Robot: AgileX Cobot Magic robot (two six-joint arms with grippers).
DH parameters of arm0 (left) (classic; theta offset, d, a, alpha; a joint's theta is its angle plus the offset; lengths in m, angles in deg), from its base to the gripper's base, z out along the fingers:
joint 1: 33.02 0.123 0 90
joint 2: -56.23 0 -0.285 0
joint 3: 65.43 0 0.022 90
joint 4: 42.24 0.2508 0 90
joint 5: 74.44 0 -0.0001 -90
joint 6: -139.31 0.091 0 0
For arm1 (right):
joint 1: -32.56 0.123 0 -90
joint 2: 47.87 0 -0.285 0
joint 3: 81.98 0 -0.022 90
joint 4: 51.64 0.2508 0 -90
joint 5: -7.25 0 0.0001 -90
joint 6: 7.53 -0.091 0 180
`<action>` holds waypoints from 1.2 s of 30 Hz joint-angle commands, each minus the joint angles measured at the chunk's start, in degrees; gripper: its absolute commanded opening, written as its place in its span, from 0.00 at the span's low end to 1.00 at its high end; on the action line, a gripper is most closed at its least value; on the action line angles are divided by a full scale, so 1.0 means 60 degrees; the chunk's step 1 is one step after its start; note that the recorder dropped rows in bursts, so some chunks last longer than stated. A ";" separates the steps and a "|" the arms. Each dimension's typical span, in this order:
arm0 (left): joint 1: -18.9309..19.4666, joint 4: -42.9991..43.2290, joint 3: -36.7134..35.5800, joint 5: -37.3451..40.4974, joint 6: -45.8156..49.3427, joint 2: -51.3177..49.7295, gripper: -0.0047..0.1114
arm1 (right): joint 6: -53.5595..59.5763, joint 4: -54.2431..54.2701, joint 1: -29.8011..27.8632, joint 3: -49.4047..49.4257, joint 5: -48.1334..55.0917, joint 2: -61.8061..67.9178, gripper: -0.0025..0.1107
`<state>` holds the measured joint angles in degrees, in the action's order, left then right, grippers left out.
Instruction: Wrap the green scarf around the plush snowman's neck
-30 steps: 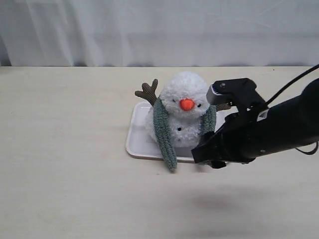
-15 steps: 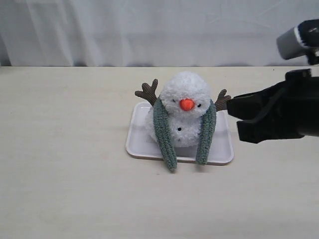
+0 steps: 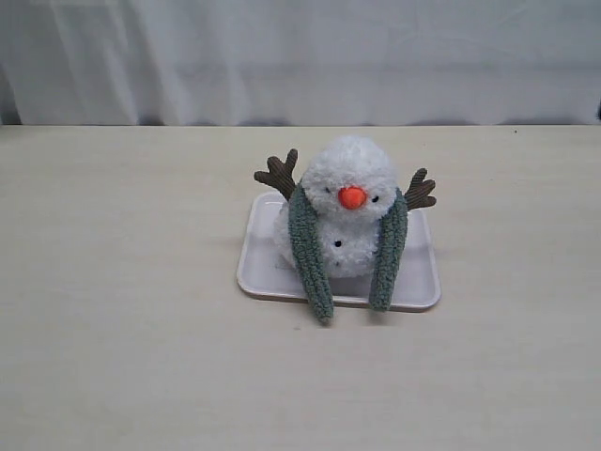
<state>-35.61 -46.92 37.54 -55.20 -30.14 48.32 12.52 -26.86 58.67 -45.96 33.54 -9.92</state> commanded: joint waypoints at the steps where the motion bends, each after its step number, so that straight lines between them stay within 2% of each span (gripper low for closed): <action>1: 0.0031 -0.0027 -0.0031 -0.0104 -0.0033 0.0020 0.04 | 0.0053 -0.0102 0.0008 0.0057 0.0412 -0.1030 0.06; 14: 0.0031 -0.0027 -0.0031 -0.0104 -0.0033 0.0020 0.04 | 0.0013 -0.0102 0.0008 0.0057 0.0466 -0.3205 0.06; 25: 0.0031 -0.0007 -0.0031 -0.0124 -0.0033 0.0020 0.04 | 0.0154 -0.0079 0.0008 0.0207 0.0195 -0.3478 0.06; 31: 0.0031 -0.0007 -0.0031 -0.0124 -0.0033 0.0020 0.04 | 0.0206 -0.0346 -0.0114 0.1110 -0.1529 -0.4098 0.06; 36: 0.0031 -0.0007 -0.0031 -0.0124 -0.0033 0.0020 0.04 | 0.0189 -0.0389 -0.0761 0.2269 -0.3294 -0.4597 0.06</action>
<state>-35.61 -46.92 37.54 -55.20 -30.14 48.32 13.01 -28.56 56.49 -35.46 19.55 -36.08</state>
